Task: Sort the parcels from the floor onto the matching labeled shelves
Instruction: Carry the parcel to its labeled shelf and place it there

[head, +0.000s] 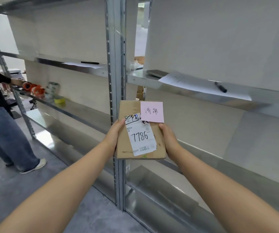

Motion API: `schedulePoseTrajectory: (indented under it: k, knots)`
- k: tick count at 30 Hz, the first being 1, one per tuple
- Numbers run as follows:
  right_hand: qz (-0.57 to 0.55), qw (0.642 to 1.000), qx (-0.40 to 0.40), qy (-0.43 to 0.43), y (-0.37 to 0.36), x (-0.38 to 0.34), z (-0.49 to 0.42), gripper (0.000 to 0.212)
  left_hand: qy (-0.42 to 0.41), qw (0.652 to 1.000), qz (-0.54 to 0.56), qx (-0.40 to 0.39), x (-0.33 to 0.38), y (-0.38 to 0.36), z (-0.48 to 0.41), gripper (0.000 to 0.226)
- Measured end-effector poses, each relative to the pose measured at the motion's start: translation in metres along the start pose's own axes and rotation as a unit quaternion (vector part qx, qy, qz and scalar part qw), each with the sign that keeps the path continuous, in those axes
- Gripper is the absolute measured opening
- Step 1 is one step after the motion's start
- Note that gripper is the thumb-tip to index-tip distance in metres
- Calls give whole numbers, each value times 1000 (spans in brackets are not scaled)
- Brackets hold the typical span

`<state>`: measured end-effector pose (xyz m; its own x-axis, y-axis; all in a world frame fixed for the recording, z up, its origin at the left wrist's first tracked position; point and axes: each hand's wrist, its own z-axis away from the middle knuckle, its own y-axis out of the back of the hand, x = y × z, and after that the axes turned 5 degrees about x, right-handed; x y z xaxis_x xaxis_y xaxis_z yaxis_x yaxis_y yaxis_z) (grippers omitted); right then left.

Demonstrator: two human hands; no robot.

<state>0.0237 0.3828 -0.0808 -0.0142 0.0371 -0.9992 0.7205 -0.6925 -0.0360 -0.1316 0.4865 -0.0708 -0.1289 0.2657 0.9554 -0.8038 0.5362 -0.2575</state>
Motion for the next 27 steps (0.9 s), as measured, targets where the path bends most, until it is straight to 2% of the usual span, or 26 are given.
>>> schedulePoseTrajectory:
  k: [13,16,19,23,27]
  knots:
    - [-13,993,118,-8,111,10,50,28,32,994,-56,-93,-45,-97,11,48]
    - [-10,987,161,-10,130,6,64,25,35,988,-61,-139,-49,-120,12,38]
    - [1,980,198,-13,144,0,81,23,57,983,-58,-168,-51,-139,17,46]
    - [-5,971,238,-20,160,-3,100,46,70,974,-56,-209,-60,-157,22,53]
    - [-19,958,286,-14,172,-4,122,23,80,960,-59,-260,-66,-177,26,59]
